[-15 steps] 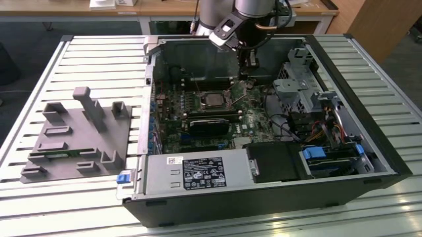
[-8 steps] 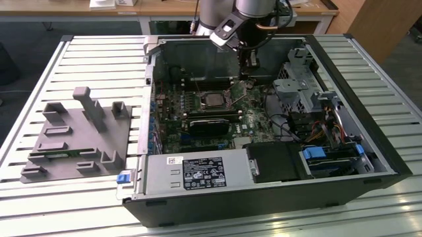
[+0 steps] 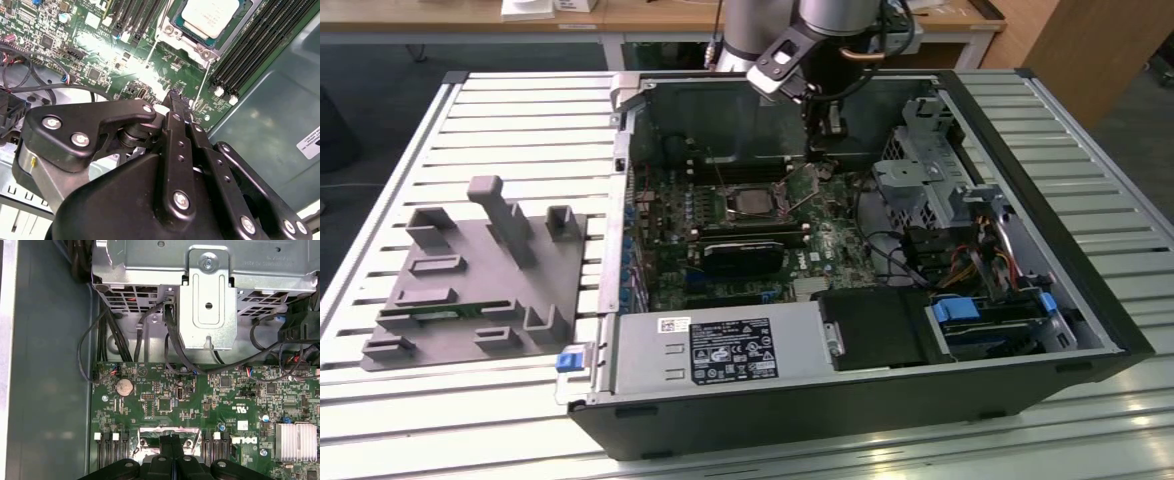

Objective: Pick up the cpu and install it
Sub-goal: 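Close the cpu cover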

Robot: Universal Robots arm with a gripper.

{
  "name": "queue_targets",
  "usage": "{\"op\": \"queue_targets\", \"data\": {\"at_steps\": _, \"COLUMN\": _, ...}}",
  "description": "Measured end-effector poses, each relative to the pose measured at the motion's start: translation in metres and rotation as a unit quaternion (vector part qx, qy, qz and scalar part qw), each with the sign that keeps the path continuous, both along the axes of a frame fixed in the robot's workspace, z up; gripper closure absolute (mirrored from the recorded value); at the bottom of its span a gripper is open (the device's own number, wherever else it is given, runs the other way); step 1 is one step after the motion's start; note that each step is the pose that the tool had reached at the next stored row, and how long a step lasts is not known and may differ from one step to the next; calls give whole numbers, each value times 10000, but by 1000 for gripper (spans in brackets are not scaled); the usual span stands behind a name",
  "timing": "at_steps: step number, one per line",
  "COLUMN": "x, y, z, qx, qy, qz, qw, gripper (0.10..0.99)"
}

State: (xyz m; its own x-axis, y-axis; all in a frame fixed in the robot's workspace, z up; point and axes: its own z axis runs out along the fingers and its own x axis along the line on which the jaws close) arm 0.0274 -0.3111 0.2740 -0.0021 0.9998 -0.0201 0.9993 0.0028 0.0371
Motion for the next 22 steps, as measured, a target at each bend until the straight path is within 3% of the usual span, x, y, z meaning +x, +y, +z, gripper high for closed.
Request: {"op": "queue_targets", "data": {"at_steps": 22, "x": 52, "y": 0, "z": -2, "qx": 0, "qy": 0, "qz": 0, "qw": 10000, "gripper": 980}}
